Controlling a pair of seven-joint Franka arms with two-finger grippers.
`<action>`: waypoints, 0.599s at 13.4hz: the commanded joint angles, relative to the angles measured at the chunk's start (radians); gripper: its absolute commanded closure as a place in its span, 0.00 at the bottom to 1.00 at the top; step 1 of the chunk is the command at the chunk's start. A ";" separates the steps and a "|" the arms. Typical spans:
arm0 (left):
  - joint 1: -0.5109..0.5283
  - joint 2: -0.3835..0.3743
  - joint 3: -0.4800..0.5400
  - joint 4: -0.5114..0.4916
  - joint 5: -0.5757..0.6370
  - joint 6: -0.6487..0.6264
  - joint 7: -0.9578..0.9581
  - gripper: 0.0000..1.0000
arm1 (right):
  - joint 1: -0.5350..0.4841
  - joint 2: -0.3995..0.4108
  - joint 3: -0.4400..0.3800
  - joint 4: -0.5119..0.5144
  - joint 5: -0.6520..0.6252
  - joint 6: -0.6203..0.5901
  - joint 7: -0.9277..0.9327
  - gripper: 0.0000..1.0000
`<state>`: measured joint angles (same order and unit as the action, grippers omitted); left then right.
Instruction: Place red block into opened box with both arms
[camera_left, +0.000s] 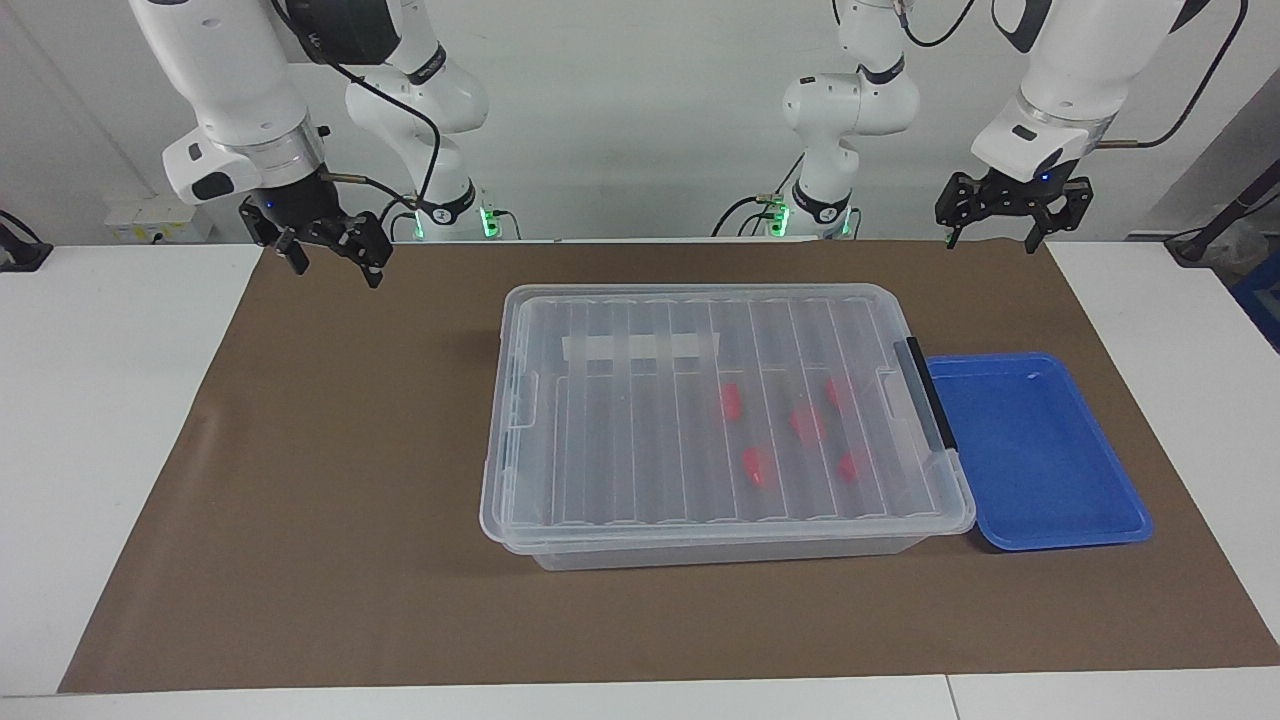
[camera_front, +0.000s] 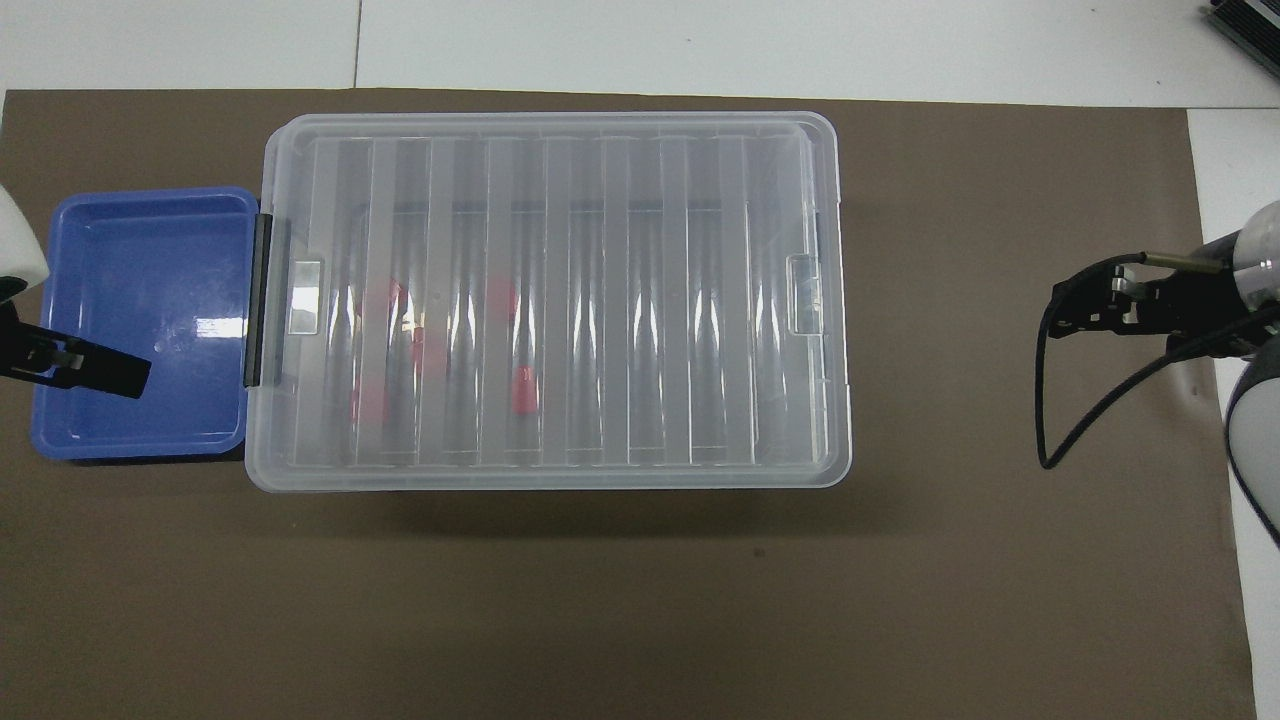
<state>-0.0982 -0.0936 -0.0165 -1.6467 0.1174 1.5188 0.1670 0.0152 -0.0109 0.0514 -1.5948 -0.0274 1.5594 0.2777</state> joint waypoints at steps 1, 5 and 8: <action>0.005 -0.021 0.003 -0.027 -0.016 0.020 0.006 0.00 | -0.012 -0.017 0.012 -0.016 0.014 0.001 -0.089 0.00; 0.005 -0.021 0.003 -0.027 -0.016 0.020 0.006 0.00 | -0.012 -0.017 0.012 -0.016 0.014 0.004 -0.095 0.00; 0.005 -0.021 0.003 -0.027 -0.018 0.020 0.006 0.00 | -0.014 -0.017 0.010 -0.016 0.014 0.007 -0.095 0.00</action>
<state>-0.0982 -0.0936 -0.0165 -1.6467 0.1174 1.5188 0.1670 0.0155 -0.0114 0.0550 -1.5949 -0.0268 1.5595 0.2065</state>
